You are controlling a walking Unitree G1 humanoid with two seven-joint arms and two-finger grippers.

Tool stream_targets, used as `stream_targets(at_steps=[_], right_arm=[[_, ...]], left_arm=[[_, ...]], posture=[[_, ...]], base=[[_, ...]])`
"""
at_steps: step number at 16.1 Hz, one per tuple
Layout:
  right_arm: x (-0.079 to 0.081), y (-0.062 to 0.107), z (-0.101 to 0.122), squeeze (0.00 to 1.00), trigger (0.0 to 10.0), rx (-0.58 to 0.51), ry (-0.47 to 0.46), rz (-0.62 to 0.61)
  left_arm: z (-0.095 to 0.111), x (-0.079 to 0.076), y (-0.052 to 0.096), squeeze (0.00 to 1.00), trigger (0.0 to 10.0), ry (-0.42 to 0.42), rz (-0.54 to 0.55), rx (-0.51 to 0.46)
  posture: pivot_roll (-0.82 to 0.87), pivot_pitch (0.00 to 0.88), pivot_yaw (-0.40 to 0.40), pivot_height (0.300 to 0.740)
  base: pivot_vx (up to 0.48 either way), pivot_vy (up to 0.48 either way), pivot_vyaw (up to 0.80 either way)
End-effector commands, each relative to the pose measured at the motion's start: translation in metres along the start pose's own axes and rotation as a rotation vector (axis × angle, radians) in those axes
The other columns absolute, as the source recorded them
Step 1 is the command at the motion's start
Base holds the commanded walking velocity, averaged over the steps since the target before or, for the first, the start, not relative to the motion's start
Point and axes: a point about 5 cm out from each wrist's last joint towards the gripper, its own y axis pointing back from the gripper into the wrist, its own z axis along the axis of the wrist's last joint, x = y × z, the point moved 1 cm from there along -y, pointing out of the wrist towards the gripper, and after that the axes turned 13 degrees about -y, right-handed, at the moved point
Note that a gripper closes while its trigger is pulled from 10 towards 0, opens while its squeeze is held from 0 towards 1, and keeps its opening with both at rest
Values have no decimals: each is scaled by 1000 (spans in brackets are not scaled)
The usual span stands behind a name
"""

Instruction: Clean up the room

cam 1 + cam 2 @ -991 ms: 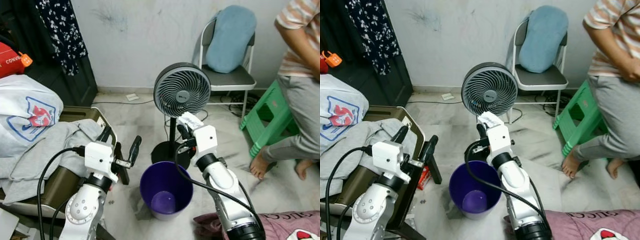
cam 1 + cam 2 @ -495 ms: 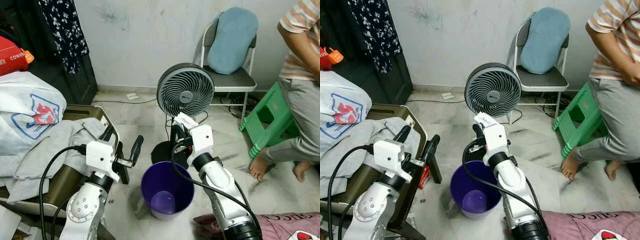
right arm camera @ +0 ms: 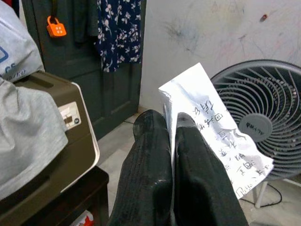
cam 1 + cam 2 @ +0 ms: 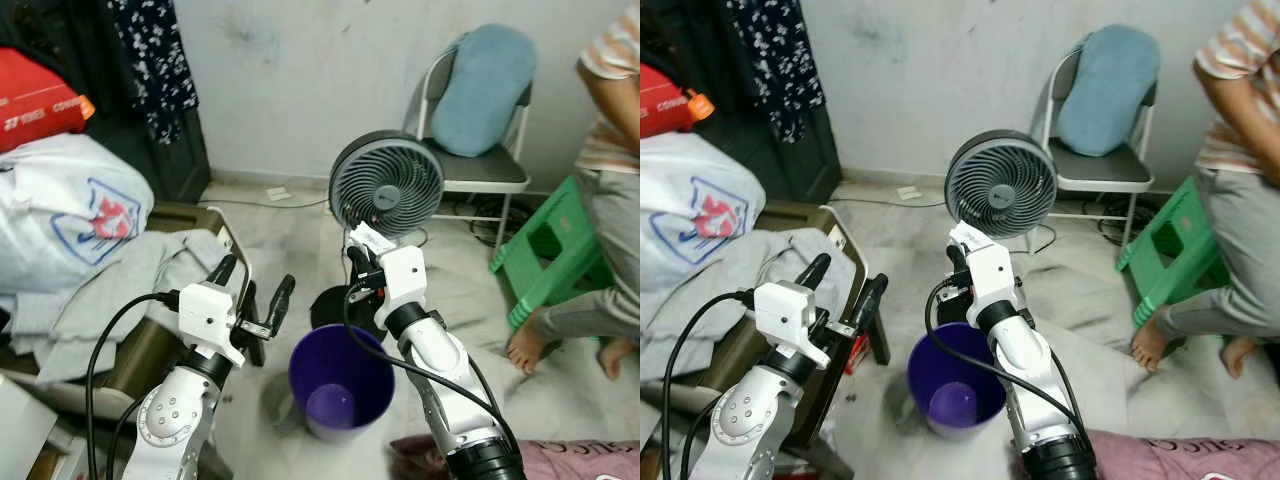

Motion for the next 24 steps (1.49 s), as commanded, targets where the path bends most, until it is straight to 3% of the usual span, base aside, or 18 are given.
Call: stream_targets(at_steps=[1, 5, 15, 18, 24], right_arm=[[-1, -1, 1, 0, 10000, 1, -4, -8], [-3, -2, -2, 0, 10000, 13, -15, -21], [-5, -3, -4, 0, 10000, 18, 12, -37], [-15, 0, -15, 0, 10000, 81, 12, -118], [-27, -3, -17, 0, 10000, 111, 39, -248]], left_arm=[[0, 0, -1, 0, 10000, 0, -11, 2], [0, 1, -2, 0, 10000, 0, -16, 4], [-2, -1, -2, 0, 10000, 7, -23, 18], [-3, 2, 2, 0, 10000, 4, -49, 27], [-8, 4, 13, 0, 10000, -5, -95, 59]], posture=[[22, 24, -18, 740], [21, 24, -15, 740], [22, 25, -12, 740], [40, 30, -14, 740], [43, 45, 4, 740]], base=[[266, 0, 0], [266, 0, -133], [0, 0, 0], [0, 0, 0], [0, 0, 0]])
